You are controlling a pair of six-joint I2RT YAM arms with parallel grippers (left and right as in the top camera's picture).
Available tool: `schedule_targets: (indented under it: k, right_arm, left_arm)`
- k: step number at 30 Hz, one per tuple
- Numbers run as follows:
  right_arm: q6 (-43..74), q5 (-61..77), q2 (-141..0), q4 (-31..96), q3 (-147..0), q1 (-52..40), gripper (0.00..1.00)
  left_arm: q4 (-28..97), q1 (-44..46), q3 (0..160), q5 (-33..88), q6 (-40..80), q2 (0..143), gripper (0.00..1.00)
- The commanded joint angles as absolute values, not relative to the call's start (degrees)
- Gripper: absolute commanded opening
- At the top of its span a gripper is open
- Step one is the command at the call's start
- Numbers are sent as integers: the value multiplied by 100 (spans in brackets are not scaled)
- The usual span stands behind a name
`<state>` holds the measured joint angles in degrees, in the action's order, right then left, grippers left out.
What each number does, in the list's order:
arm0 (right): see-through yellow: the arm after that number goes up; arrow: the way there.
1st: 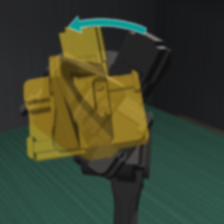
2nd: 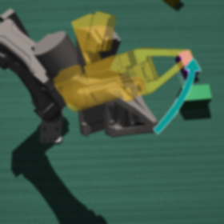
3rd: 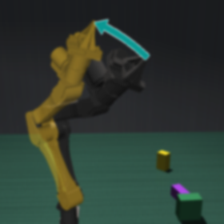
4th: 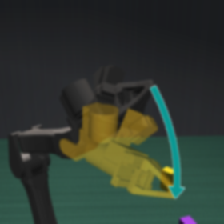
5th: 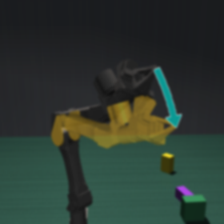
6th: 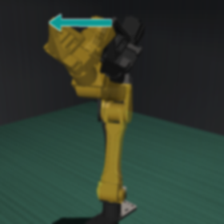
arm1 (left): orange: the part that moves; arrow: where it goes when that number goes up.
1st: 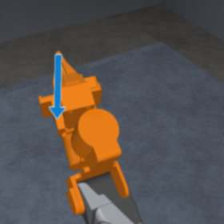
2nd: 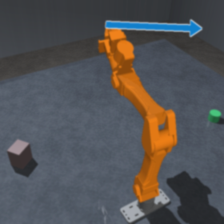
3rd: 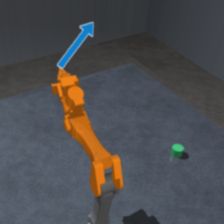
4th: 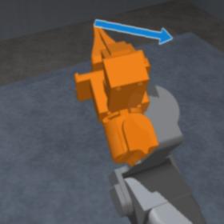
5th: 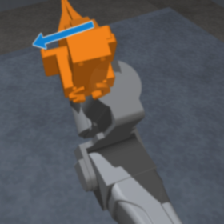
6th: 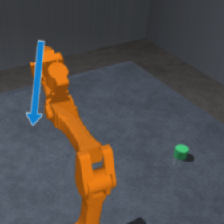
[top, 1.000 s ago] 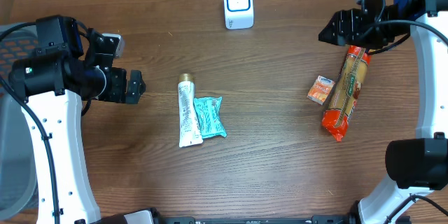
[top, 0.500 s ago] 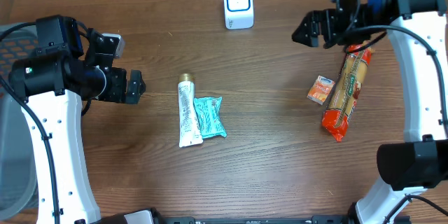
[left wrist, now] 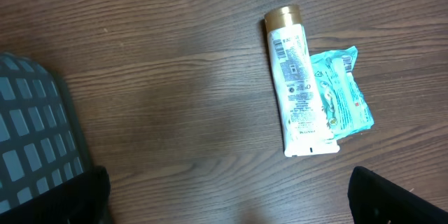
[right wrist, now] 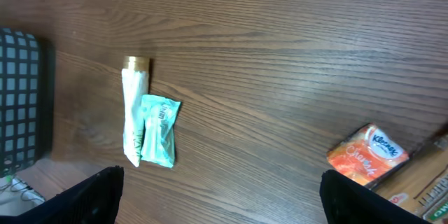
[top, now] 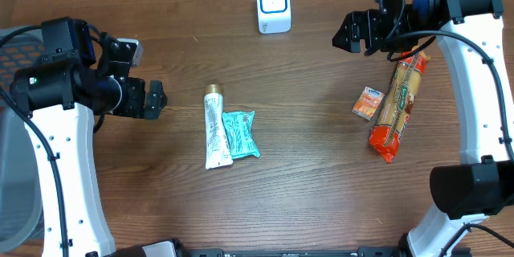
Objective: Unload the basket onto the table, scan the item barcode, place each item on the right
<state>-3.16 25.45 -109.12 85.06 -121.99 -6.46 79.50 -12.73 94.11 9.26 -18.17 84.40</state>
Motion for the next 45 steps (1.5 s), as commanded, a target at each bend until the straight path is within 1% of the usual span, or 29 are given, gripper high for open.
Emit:
schedule_targets:
  k: [1, 12, 45]
  right_arm:
    - [-285, 2298, -10777, 8497, -12339, -642, 93]
    - [-301, 2036, -10777, 8536, -12339, -642, 93]
    - [-303, 2038, -10781, 8602, -12287, -642, 93]
  left_arm:
    - [7944, -1267, 9454, 993, -1820, 8390, 100]
    - [7944, -1269, 9454, 993, -1820, 8390, 100]
    - [7944, -1269, 9454, 993, -1820, 8390, 100]
